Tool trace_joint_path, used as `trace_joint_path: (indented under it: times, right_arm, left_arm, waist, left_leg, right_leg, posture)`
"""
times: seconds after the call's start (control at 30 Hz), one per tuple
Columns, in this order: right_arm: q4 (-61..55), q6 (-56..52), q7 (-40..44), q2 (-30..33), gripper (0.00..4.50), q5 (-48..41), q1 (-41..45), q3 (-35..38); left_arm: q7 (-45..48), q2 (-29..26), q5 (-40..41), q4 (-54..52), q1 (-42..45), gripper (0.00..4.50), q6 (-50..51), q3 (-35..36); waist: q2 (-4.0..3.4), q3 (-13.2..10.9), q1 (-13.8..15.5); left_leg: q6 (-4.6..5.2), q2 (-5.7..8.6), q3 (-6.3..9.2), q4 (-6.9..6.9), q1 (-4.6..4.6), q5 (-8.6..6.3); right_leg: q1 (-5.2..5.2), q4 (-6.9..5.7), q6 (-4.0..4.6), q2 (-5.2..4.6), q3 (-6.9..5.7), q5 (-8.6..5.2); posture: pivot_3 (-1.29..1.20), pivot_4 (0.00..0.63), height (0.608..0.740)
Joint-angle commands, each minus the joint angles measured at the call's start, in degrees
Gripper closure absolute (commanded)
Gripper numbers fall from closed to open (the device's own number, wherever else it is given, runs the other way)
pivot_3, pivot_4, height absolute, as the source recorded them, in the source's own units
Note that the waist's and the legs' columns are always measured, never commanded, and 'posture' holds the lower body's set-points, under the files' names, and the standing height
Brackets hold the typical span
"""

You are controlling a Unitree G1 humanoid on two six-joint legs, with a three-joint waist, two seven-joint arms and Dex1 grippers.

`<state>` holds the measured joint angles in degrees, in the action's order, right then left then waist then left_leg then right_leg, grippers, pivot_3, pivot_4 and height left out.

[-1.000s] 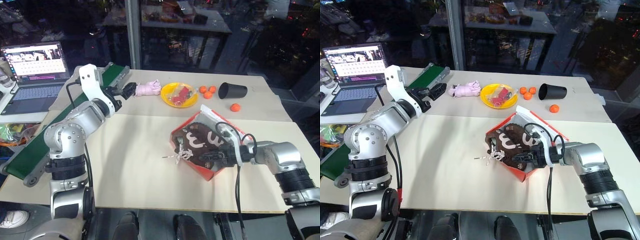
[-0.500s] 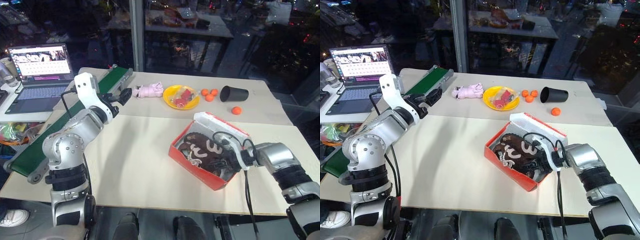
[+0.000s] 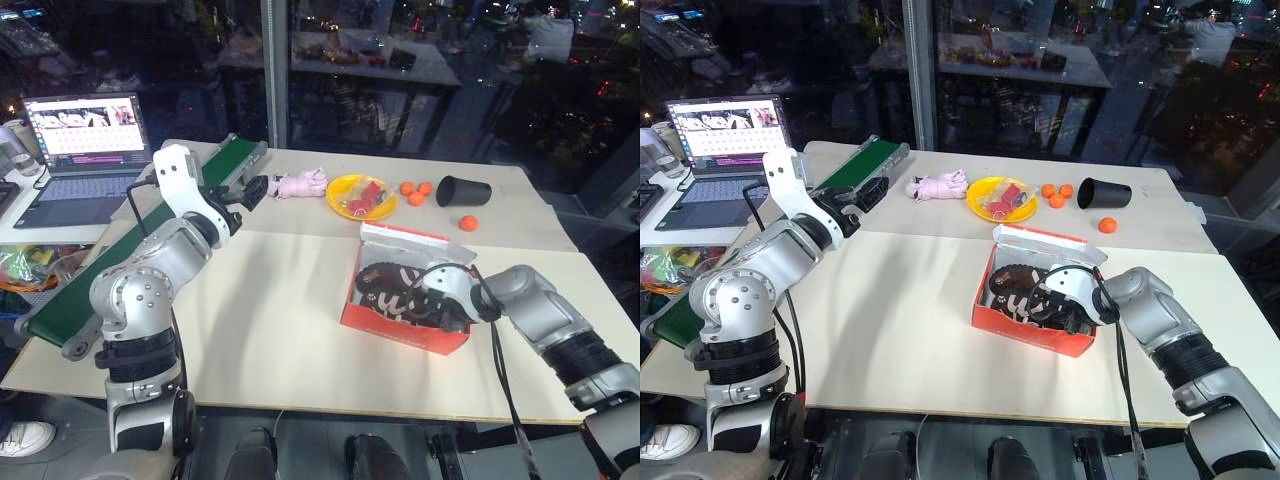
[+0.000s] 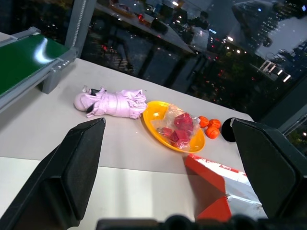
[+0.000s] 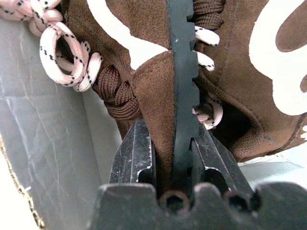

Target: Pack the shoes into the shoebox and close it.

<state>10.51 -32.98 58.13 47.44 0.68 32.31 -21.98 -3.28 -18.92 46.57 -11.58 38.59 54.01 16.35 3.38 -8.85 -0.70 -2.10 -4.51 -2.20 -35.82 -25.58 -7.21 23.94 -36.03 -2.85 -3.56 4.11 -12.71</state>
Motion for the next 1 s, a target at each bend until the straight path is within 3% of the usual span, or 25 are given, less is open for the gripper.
trace_joint_path:
  times: [0.03,0.17,0.23,0.47,0.6,0.7,0.87,1.0]
  right_arm:
    - [-3.43,-5.1,-2.35,-0.64,1.92,-1.66,-0.92,5.01]
    - [-9.02,-12.14,-2.79,0.02,0.48,-4.32,0.2,9.71]
    - [-11.52,-15.73,-3.16,0.44,0.03,-5.71,1.02,12.09]
    - [-20.64,-29.15,-0.72,6.15,0.03,-13.26,3.22,20.44]
    - [-21.36,-29.01,-2.23,11.18,0.03,-13.19,1.22,23.56]
    - [-19.42,-24.31,-5.65,15.08,0.74,-9.68,-2.44,25.23]
    - [-17.52,-16.87,-12.15,19.75,2.41,-3.95,-13.03,29.02]
    - [-17.79,-13.87,-14.38,16.8,3.76,-3.53,-18.62,28.35]
  left_arm:
    - [3.67,-2.27,-1.52,0.81,2.23,0.0,0.84,-2.32]
    - [9.43,-4.95,-3.51,2.21,2.79,0.0,1.57,-6.66]
    - [12.02,-5.74,-4.3,2.68,2.96,0.0,1.75,-8.53]
    - [20.22,-7.62,-7.74,4.23,3.75,0.0,1.12,-13.98]
    - [27.61,-10.87,-11.22,3.88,3.52,0.0,-1.04,-19.06]
    - [31.92,-12.46,-12.83,3.77,3.48,0.0,-2.14,-21.18]
    - [35.57,-12.76,-13.78,3.22,3.59,0.0,-2.06,-21.75]
    - [36.77,-12.48,-14.95,3.19,4.05,0.0,-1.85,-22.04]
  waist:
    - [-0.01,0.0,-0.08]
    - [-0.15,-0.1,-0.14]
    - [-0.23,-0.15,-0.1]
    - [-0.34,-0.22,0.15]
    - [-0.35,-0.22,0.11]
    - [-0.35,-0.22,0.23]
    - [-0.36,-0.23,0.3]
    - [-0.38,-0.22,-0.06]
  left_leg:
    - [0.01,-0.01,0.01,0.04,-0.06,0.0]
    - [0.04,-0.01,0.03,0.25,-0.27,0.02]
    - [0.08,0.01,0.03,0.32,-0.34,0.01]
    - [0.44,0.07,0.14,0.71,-0.52,0.22]
    - [0.4,0.07,0.15,0.71,-0.52,0.19]
    - [0.36,0.09,0.15,0.69,-0.54,0.17]
    - [0.41,0.1,0.15,0.65,-0.56,0.2]
    - [0.47,0.1,0.15,0.6,-0.55,0.24]
  right_leg:
    - [0.07,-0.03,-0.02,0.03,0.02,-0.01]
    - [0.33,-0.06,0.04,0.07,0.03,-0.05]
    - [0.39,-0.06,0.0,0.07,0.03,-0.02]
    - [0.62,-0.02,-0.06,0.07,0.0,-0.11]
    - [0.61,0.01,0.05,0.07,-0.01,-0.17]
    - [0.62,0.04,0.31,0.03,0.0,-0.33]
    - [0.63,0.04,0.23,0.02,0.0,-0.38]
    - [0.61,-0.01,0.02,0.02,0.01,-0.48]
  posture:
    - [0.0,0.15,0.736]
    - [0.0,0.15,0.736]
    - [0.0,0.15,0.736]
    - [0.0,0.15,0.736]
    - [0.0,0.15,0.736]
    - [0.0,0.15,0.736]
    - [0.0,0.15,0.736]
    - [0.0,0.15,0.736]
